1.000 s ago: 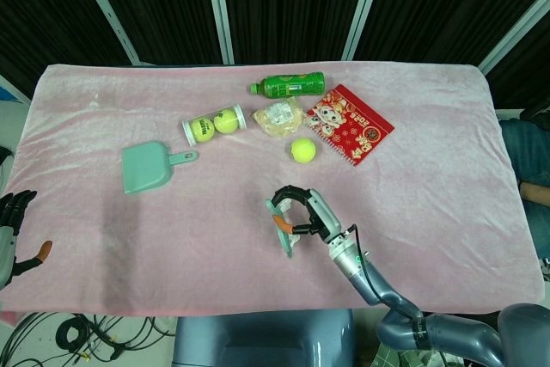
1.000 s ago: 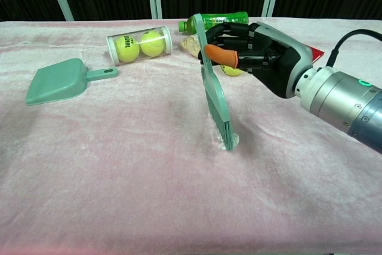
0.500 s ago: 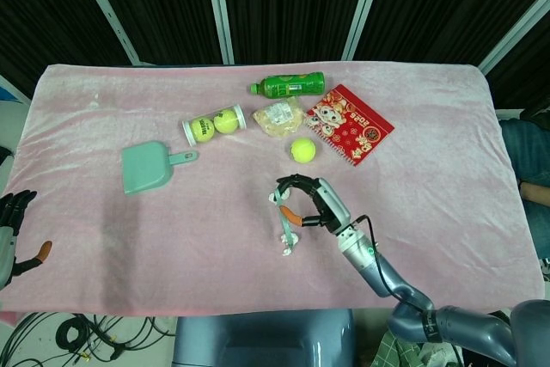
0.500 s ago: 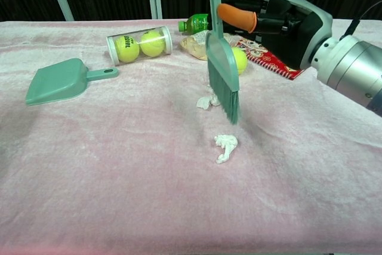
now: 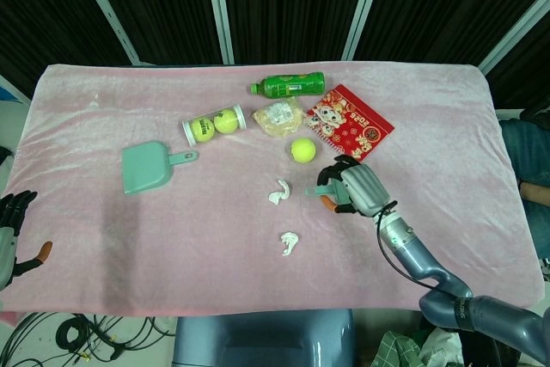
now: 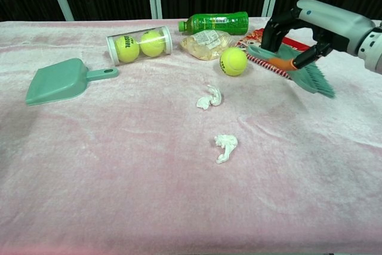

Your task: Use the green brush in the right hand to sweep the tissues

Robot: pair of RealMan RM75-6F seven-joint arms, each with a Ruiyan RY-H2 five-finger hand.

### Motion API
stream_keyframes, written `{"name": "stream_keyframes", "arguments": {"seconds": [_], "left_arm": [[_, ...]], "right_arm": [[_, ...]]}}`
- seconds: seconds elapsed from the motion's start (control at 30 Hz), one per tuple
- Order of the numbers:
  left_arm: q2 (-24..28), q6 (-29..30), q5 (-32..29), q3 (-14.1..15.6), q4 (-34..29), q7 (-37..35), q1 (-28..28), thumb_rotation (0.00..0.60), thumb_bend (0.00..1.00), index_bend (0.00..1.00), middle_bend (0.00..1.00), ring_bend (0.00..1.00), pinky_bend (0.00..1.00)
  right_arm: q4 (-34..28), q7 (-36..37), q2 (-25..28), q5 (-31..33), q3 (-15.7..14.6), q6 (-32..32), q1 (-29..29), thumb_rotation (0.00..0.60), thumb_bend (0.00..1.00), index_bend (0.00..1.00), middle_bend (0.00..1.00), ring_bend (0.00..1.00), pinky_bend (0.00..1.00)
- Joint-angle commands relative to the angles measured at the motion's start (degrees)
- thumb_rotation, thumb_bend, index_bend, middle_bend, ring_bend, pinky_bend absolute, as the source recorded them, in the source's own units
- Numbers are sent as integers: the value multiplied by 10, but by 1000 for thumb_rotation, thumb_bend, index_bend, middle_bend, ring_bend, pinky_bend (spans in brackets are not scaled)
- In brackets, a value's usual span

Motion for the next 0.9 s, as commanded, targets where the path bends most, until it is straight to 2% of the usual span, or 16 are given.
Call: {"name": "stream_keyframes", "arguments": {"seconds": [0.03,0.3,0.43,0.67,0.73,0.9], "left_arm": [[0,0,0,0,0,0,0,600,306,104,73,36,0],[1,-1,0,0,-1,-1,0,600,305,104,73,37,0],[1,-2,-1,0,-1,-1,-1,600,306,104,73,37,0],[2,-3,-1,0,-1,-1,-1,600,305,104,73,46,4],[2,-4,-1,1,-1,0,-1,600,305,104,73,60,10],[2,-2,-1,0,-1,-1,-1,600,305,103,74,56,10]], "right_arm": [[-33,-101,28,64,-7,-57,5,600,501,897,693,403,180],[-40,-219,7,169,-11,-104,14,600,501,896,688,405,180],[-27,-281,-18,209,-12,-91,16,600,499,896,687,407,180],[-28,-315,-44,268,-7,-97,17,600,450,889,647,409,180],[-33,-322,-44,284,-7,-107,22,600,428,854,627,408,180],[-41,-354,-49,312,-8,-106,30,600,359,669,505,377,180]]}}
